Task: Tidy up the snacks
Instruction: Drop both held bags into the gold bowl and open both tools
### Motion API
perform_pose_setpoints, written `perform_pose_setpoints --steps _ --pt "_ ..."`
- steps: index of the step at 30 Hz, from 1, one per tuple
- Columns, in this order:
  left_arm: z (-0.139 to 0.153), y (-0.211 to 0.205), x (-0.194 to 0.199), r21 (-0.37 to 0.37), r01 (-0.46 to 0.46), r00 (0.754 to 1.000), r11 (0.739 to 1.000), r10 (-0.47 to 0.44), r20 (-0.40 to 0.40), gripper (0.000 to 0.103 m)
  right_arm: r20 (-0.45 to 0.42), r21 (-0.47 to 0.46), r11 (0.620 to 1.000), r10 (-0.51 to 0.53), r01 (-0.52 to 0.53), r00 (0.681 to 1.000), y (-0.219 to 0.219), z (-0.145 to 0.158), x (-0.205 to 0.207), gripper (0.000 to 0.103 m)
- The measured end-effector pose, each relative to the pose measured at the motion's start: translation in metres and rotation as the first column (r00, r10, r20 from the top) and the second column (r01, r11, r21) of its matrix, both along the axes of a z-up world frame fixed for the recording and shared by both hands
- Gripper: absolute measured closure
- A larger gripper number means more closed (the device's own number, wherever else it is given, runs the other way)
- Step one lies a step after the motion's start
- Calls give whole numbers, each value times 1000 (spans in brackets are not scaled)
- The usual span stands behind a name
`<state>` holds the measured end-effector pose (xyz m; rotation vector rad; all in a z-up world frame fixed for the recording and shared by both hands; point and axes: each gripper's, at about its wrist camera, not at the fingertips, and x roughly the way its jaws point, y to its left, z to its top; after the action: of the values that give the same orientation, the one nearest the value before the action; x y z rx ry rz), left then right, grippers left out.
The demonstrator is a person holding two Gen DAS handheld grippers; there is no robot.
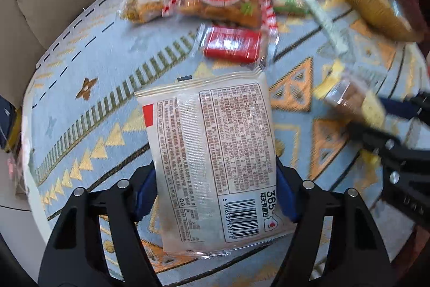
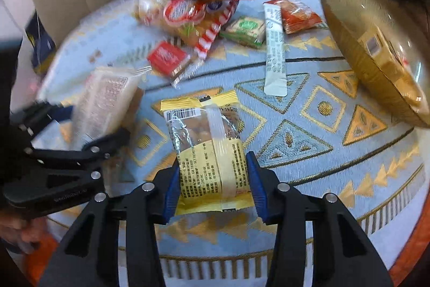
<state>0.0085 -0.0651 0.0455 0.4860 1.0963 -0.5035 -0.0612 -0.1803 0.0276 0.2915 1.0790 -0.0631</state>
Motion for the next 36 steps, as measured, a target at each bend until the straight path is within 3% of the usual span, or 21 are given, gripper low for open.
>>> perform_pose_setpoints --steps 3,9,12,17,21,25,26,27,29,32,36 --pt "18 4 0 -102 -1 1000 995 0 -11 30 34 35 998 -43 42 998 -14 16 -8 59" --pt "46 -16 -1 -166 36 999 985 -36 3 30 116 116 980 -175 161 978 -67 62 -24 59" --pt "71 -40 4 -227 77 997 971 -74 25 30 174 136 963 -253 232 952 -100 92 -27 59" --pt "115 -105 18 -357 140 990 924 -132 48 30 250 71 924 -381 375 890 -170 137 -28 59" --pt "130 -162 30 -424 194 981 885 -179 76 30 250 52 890 -450 452 857 -215 143 -20 58" --pt "129 -212 47 -453 203 979 868 -191 72 30 233 69 861 -505 504 831 -253 137 -12 54" --pt "128 -224 52 -459 201 979 865 -187 76 29 226 67 856 -513 512 828 -261 134 -12 38" --pt "128 -230 54 -461 199 980 865 -183 79 29 209 58 850 -524 524 826 -268 130 -10 29" --pt "124 -248 61 -456 177 984 872 -154 88 28 202 67 849 -526 524 826 -273 127 -12 30" --pt "120 -252 66 -451 169 986 876 -157 64 28 200 80 860 -509 504 837 -268 123 -19 30" --pt "128 -224 62 -475 167 986 864 -153 68 27 188 90 878 -479 470 858 -243 126 -31 29"
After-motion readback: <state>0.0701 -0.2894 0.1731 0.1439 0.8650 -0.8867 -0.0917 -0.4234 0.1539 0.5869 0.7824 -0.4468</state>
